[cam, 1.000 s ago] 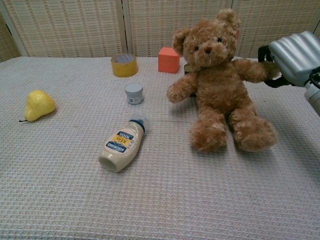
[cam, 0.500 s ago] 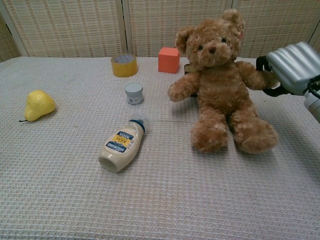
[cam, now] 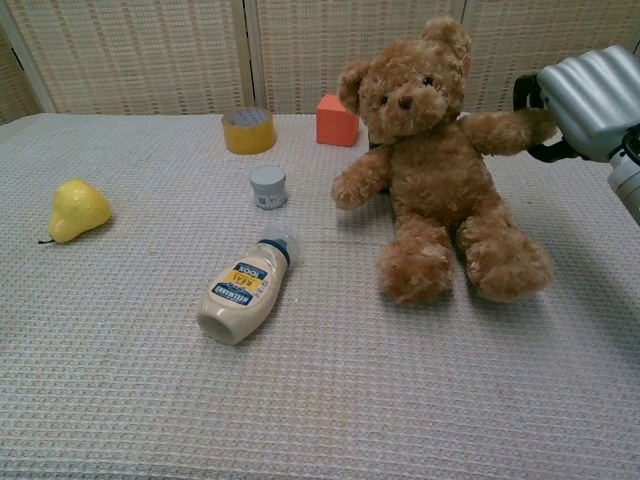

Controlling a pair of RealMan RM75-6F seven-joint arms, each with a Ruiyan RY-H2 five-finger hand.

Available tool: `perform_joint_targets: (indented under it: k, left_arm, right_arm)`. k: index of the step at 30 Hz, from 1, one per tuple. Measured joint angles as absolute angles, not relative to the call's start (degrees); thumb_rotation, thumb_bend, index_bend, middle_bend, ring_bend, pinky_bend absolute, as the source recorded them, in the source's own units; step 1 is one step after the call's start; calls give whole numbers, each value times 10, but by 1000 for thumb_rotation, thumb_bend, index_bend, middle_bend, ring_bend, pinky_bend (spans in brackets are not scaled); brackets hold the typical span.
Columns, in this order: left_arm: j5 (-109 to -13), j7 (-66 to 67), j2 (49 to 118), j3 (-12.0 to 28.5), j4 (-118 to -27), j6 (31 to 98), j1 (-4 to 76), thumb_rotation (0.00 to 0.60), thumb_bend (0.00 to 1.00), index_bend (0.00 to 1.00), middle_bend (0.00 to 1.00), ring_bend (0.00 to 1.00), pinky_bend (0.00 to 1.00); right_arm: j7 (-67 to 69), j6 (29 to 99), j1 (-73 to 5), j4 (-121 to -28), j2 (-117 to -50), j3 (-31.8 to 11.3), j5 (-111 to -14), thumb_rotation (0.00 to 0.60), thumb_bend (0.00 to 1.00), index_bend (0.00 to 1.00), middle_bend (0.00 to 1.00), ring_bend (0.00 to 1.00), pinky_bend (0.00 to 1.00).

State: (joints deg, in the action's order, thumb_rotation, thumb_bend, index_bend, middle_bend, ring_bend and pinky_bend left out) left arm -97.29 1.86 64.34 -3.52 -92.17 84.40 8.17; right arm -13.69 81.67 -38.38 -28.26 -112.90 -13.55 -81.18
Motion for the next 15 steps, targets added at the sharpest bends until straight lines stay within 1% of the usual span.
perform_joint_targets:
  k: [9,15]
  left_arm:
    - [-973,20,643,-36,-921,843,82,600,429,373,425,448,487]
    - [-973,20,643,-35,-921,843,82,600,430,373,425,447,488]
  right_arm:
    - [-136,791,-374,-270,-1133,-126,-808,600,213,565,543,461,640]
    - [-132,805,-377,-268,-1133,-127,-811,600,213,565,543,461,640]
